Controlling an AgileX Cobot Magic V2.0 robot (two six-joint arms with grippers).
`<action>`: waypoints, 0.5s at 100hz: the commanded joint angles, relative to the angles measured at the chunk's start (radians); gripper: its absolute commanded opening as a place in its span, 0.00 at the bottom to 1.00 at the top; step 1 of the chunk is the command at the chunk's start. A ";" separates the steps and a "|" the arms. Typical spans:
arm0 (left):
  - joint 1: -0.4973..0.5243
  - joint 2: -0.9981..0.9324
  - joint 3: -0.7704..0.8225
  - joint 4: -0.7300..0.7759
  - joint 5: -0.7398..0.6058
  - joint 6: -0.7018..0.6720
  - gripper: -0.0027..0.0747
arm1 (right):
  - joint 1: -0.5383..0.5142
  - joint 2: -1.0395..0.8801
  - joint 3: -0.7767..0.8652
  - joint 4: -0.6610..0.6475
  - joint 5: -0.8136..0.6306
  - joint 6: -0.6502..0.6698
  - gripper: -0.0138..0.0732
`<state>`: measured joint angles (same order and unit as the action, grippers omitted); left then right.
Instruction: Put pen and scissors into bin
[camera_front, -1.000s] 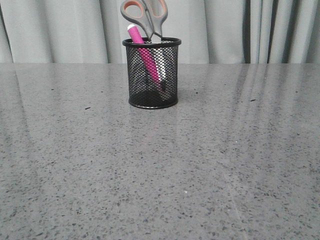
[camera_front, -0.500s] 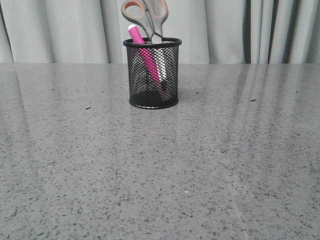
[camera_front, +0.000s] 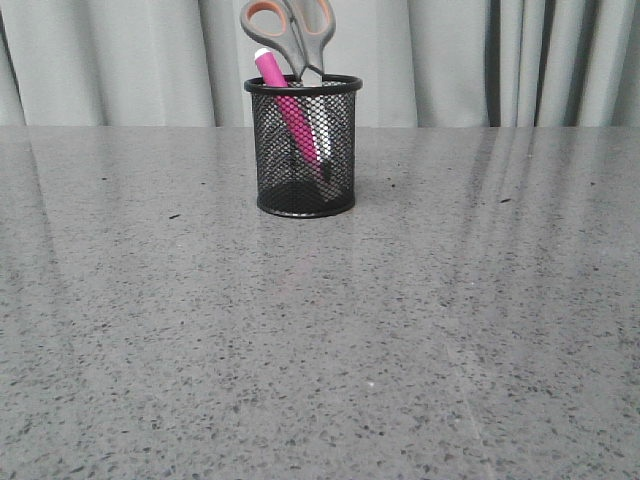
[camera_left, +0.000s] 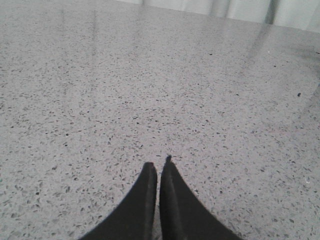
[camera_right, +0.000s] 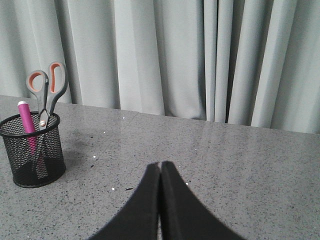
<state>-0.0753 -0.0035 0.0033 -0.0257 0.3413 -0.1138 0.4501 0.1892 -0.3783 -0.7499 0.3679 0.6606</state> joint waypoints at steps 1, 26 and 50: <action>0.000 -0.032 0.024 -0.017 -0.047 0.002 0.01 | -0.002 0.013 -0.025 -0.021 -0.055 -0.003 0.07; 0.000 -0.032 0.024 -0.017 -0.049 0.002 0.01 | -0.002 0.013 -0.019 -0.021 -0.055 -0.003 0.07; 0.000 -0.032 0.024 -0.017 -0.049 0.002 0.01 | -0.002 0.013 0.035 -0.021 -0.067 -0.003 0.07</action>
<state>-0.0754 -0.0035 0.0033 -0.0257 0.3413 -0.1138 0.4501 0.1892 -0.3468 -0.7485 0.3638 0.6606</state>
